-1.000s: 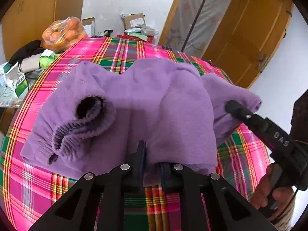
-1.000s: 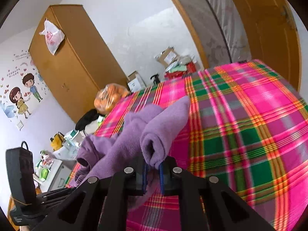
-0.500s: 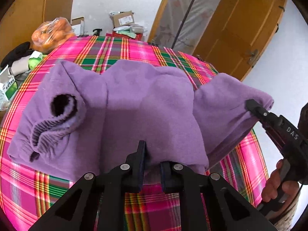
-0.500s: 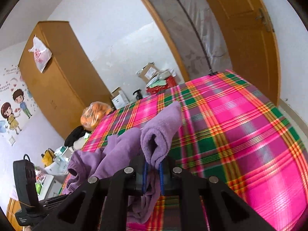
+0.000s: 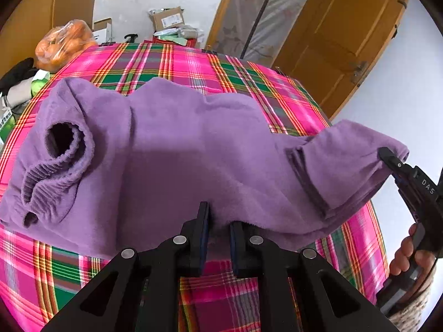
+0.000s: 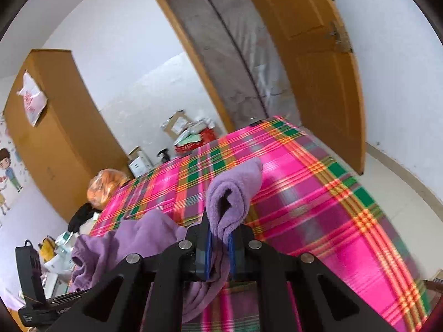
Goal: Fold clothes
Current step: 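Hold the garment with both grippers and stretch it apart above the bed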
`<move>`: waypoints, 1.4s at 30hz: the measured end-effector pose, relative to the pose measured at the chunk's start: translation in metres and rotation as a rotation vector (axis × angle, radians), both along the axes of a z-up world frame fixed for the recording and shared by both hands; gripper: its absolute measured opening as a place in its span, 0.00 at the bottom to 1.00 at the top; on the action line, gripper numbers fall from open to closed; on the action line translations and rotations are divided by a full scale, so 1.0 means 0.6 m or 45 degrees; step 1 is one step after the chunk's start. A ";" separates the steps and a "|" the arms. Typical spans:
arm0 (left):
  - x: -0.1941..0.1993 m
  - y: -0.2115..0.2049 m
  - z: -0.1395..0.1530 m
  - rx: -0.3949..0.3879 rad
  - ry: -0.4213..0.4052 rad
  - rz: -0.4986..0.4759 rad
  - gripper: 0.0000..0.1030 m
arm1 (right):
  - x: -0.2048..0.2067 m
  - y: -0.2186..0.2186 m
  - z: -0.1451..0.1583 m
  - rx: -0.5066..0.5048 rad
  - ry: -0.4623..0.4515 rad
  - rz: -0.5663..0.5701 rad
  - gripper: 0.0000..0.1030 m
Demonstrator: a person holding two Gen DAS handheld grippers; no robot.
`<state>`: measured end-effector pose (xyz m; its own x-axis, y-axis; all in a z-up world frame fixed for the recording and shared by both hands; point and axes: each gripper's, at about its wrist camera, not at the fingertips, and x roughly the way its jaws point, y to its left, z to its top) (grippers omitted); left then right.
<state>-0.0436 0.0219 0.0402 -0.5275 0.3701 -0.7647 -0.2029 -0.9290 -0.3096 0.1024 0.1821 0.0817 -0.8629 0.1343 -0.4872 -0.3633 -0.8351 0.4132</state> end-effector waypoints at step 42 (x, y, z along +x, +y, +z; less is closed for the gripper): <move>0.019 -0.251 -0.018 -0.165 -0.039 0.387 0.18 | 0.066 0.029 -0.043 0.202 -0.463 -0.317 0.23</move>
<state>-0.0322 -0.1285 0.0294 -0.5748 0.0977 -0.8125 0.0973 -0.9776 -0.1864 0.1418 0.1992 0.0559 -0.5723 0.4128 -0.7086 -0.6579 -0.7469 0.0962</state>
